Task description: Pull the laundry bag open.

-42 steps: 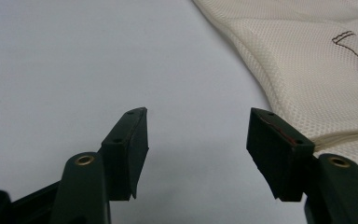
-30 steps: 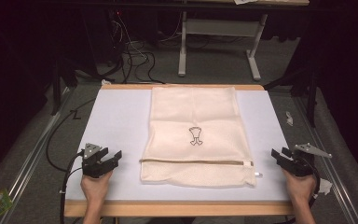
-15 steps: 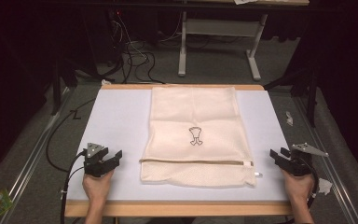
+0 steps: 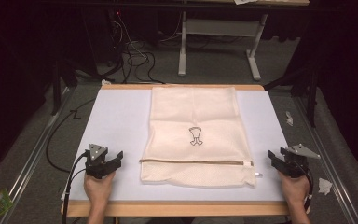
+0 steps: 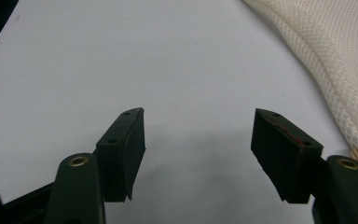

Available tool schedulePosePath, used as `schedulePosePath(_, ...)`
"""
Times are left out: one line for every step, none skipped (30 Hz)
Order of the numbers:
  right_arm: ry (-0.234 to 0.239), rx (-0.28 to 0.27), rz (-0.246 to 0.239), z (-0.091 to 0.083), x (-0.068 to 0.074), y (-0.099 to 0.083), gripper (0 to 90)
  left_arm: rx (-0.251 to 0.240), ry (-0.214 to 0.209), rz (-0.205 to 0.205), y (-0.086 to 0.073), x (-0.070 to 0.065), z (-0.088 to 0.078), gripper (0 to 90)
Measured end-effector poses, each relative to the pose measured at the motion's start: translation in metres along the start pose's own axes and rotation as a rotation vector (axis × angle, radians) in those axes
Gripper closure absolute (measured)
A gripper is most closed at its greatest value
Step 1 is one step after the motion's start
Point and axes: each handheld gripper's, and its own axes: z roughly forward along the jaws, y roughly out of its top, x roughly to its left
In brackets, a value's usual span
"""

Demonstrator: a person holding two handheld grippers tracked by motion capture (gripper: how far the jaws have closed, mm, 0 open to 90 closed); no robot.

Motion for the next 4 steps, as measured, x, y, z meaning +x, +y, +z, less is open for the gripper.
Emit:
schedulePosePath(0.004,-0.002,0.008,-0.0002,-0.0008,-0.0001,48.4,-0.001,0.0,0.001,0.0,-0.0001,0.0,35.0)
schedulePosePath(0.008,-0.004,0.01,-0.0001,-0.0015,-0.0002,48.3,-0.002,0.0,0.001,-0.0001,-0.0003,-0.0001,35.0)
schedulePosePath(0.01,-0.002,0.018,-0.0001,-0.0018,-0.0001,48.2,-0.002,-0.001,0.002,-0.0001,-0.0003,-0.0002,35.0)
schedulePosePath(0.013,-0.002,0.016,0.0003,-0.0025,-0.0001,48.0,-0.002,-0.002,0.001,-0.0001,-0.0001,-0.0001,35.0)
